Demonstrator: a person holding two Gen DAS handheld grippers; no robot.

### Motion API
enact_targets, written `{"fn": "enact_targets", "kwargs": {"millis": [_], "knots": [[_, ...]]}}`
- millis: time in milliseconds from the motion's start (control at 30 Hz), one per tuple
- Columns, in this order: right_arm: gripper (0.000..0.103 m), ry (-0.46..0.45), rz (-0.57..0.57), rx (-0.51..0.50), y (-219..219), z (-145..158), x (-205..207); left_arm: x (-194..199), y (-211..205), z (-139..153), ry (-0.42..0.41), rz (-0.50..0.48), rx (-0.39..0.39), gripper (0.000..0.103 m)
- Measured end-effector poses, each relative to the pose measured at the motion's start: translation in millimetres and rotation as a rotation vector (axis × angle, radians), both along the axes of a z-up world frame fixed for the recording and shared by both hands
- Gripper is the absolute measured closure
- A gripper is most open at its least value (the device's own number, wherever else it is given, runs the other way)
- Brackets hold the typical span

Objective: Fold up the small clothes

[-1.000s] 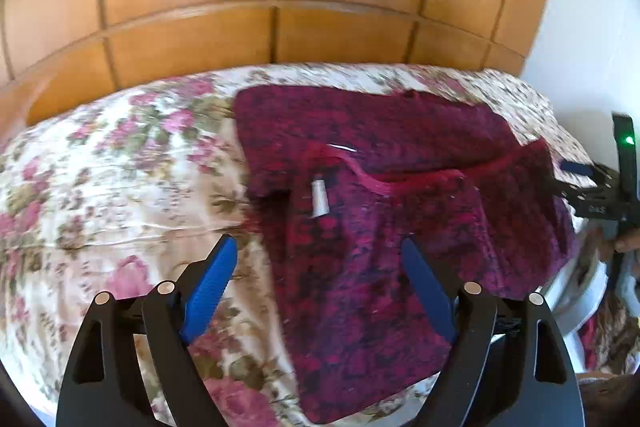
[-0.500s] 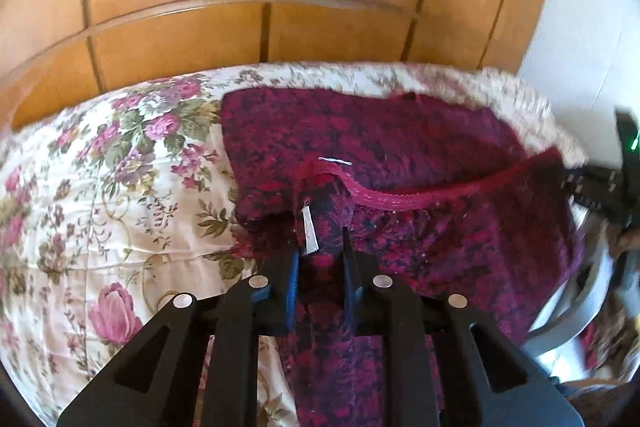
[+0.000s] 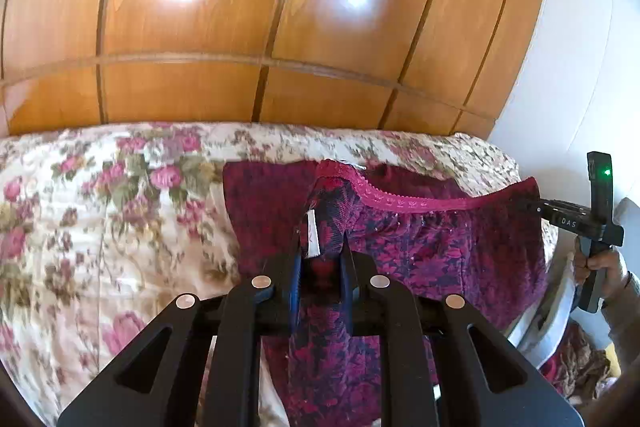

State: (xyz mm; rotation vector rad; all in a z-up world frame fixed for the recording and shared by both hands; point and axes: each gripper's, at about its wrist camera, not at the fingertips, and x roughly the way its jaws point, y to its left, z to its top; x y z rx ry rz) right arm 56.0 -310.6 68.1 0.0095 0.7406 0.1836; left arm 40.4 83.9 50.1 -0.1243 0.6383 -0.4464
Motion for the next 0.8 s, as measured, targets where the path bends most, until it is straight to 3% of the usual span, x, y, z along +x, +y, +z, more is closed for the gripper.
{"fn": "enact_targets", "kwargs": {"millis": [367, 800], "knots": [[0.082, 0.023, -0.078, 0.007, -0.4, -21.9, 88.8, 78.7, -8.0, -15.4, 0.051, 0.078, 0.01, 0.088], [0.082, 0.049, -0.153, -0.027, 0.4, -49.2, 176.5, 170.9, -24.6, -39.0, 0.116, 0.134, 0.103, 0.088]]}}
